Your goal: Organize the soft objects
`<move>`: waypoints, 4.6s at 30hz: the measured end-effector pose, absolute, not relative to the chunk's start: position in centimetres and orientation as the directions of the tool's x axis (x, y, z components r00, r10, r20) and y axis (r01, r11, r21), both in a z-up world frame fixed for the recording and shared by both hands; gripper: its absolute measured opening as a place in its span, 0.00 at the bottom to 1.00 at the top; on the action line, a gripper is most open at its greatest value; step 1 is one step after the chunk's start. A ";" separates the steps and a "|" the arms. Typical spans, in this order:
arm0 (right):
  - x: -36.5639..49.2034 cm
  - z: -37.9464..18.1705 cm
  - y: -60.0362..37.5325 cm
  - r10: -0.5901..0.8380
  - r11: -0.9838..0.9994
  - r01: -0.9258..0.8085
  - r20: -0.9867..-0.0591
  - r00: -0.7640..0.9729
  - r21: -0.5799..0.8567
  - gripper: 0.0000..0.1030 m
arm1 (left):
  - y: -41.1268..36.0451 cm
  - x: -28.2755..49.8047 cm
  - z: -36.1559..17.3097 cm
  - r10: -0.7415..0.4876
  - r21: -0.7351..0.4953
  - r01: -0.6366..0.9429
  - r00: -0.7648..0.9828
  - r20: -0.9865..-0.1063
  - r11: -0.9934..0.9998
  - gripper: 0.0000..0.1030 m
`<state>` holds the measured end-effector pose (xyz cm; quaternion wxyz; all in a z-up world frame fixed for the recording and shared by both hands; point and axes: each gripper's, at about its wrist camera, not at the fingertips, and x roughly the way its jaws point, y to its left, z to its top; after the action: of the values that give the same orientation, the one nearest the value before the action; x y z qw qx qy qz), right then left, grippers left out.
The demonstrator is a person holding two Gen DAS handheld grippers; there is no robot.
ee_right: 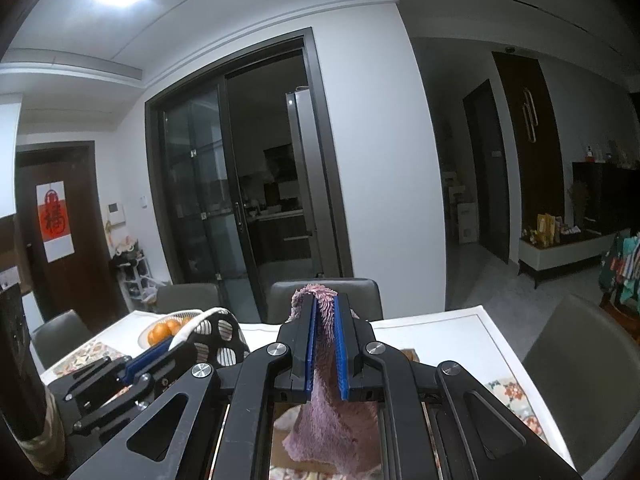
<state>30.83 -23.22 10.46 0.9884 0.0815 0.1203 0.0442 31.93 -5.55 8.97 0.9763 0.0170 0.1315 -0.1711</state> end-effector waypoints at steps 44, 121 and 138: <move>45.5 -2.2 -26.8 0.105 0.984 0.023 -0.684 0.722 0.175 0.36 | -12.4 43.2 -1.0 -0.239 0.049 0.327 0.776 -0.583 0.944 0.46; 7.8 3.6 -22.6 -0.060 0.993 0.100 -0.443 0.894 0.067 0.74 | -5.3 7.8 4.3 -0.103 0.049 0.127 0.934 -0.342 0.991 0.95; 6.8 3.4 -22.2 -0.051 0.994 0.090 -0.436 0.898 0.069 0.74 | -4.9 6.6 4.2 -0.096 0.048 0.118 0.940 -0.327 0.992 0.96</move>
<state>6.78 -22.24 3.37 0.9733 0.0437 0.2225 -0.0361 6.59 -4.93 4.24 0.9843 0.0337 0.1645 -0.0543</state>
